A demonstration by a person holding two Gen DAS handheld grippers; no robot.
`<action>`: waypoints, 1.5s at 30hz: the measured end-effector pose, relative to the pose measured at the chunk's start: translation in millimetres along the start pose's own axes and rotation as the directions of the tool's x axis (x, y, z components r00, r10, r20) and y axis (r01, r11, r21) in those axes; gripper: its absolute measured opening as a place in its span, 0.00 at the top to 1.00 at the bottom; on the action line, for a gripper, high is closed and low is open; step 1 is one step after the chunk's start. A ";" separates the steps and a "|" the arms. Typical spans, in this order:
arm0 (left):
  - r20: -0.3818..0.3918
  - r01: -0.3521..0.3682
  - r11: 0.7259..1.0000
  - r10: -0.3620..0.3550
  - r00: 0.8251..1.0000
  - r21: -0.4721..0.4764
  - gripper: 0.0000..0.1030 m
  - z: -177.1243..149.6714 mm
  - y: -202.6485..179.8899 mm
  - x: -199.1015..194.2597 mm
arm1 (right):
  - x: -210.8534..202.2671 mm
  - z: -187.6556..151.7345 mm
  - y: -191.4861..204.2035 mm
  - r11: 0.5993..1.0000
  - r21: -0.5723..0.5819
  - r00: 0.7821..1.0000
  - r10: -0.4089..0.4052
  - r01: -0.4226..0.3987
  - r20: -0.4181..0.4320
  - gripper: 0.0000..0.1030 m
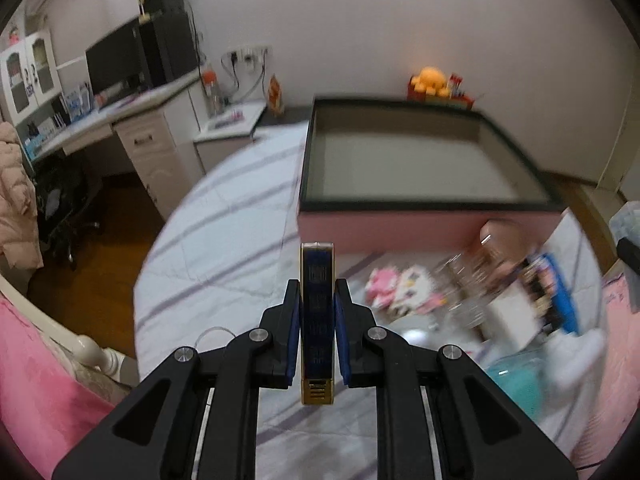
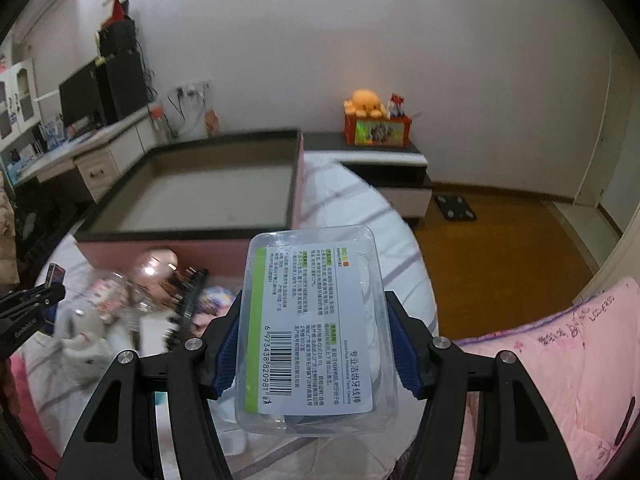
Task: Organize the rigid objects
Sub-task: 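Close the left tool on the stick package while the right tool grips the clear box, then carry both held items over the pink box and release them inside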
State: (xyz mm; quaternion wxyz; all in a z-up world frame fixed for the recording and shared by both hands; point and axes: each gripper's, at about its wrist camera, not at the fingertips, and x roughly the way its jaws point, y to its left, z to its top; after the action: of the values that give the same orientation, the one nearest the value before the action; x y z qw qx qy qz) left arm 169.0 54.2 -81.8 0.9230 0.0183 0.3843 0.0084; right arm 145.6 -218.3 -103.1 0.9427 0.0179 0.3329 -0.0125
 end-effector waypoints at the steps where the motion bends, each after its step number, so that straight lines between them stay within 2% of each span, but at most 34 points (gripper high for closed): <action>1: 0.021 -0.001 1.000 0.001 1.000 0.000 0.85 1.9 -1.3 -8.3 | -9.0 1.6 1.9 1.000 -0.005 1.000 0.004 -0.004 0.021 0.38; 5: 0.133 0.018 1.000 -0.020 0.991 0.016 0.85 6.4 -10.0 -52.0 | -46.1 6.7 9.2 1.000 -0.019 0.993 0.022 -0.020 0.116 0.38; 9: 0.199 0.035 0.999 -0.038 0.979 0.015 0.85 7.5 -14.3 -81.9 | -78.6 5.7 14.9 0.999 -0.037 0.981 0.039 -0.033 0.190 0.37; 18: 0.293 0.067 0.997 -0.073 0.953 0.032 0.85 2.0 -25.1 -127.7 | -123.5 -1.1 22.8 0.995 -0.075 0.956 0.077 -0.058 0.283 0.37; 23: 0.313 0.062 0.997 -0.071 0.947 0.038 0.85 3.1 -30.6 -136.1 | -132.2 -1.4 22.7 0.994 -0.082 0.949 0.091 -0.069 0.303 0.37; 29: 0.294 0.055 0.998 -0.065 0.954 0.042 0.85 13.4 -37.2 -122.8 | -131.2 -0.7 16.5 0.994 -0.079 0.950 0.099 -0.079 0.297 0.37; 34: 0.268 0.047 0.998 -0.057 0.962 0.043 0.85 31.7 -40.1 -99.9 | -111.8 9.5 14.0 0.993 -0.082 0.955 0.106 -0.086 0.279 0.37; 40: 0.234 0.051 0.998 -0.060 0.970 0.047 0.85 66.4 -43.7 -57.9 | -67.8 34.8 14.9 0.992 -0.086 0.964 0.111 -0.093 0.240 0.37; 45: 0.157 0.052 0.997 -0.060 0.986 0.054 0.85 96.1 -49.3 -3.8 | -14.9 57.8 17.3 0.992 -0.084 0.979 0.103 -0.090 0.176 0.37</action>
State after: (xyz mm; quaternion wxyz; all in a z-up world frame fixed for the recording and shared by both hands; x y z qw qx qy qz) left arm 234.6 2.2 -13.5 0.9498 0.0310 0.3101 -0.0288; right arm 170.9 -203.3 -48.3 0.9684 -0.0028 0.2455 0.0443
